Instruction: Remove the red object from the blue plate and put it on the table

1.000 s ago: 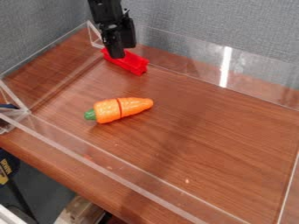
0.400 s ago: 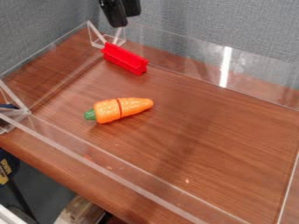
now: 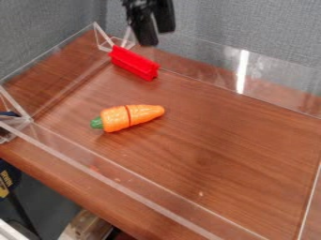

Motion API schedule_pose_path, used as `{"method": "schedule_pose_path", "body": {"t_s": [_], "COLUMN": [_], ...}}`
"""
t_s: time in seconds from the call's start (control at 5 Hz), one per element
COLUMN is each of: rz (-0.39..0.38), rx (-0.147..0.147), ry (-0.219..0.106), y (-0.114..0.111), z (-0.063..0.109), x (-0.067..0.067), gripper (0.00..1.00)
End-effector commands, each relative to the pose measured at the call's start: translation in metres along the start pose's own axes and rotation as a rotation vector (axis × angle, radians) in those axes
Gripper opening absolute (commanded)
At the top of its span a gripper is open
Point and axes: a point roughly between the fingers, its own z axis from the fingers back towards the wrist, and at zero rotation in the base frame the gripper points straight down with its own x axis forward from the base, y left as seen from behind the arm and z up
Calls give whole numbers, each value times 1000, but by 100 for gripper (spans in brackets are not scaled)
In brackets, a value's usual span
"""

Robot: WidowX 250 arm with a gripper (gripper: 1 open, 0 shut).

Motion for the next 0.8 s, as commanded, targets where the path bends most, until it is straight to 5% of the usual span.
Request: {"method": "schedule_pose_path", "body": {"t_s": [0.0,0.6], "rz": [-21,336], "rx": [-95,-190], "ry": [-47,-121], "y": [3,-13], "z": [16,0], "x": [10,28], "gripper": [100,100]}}
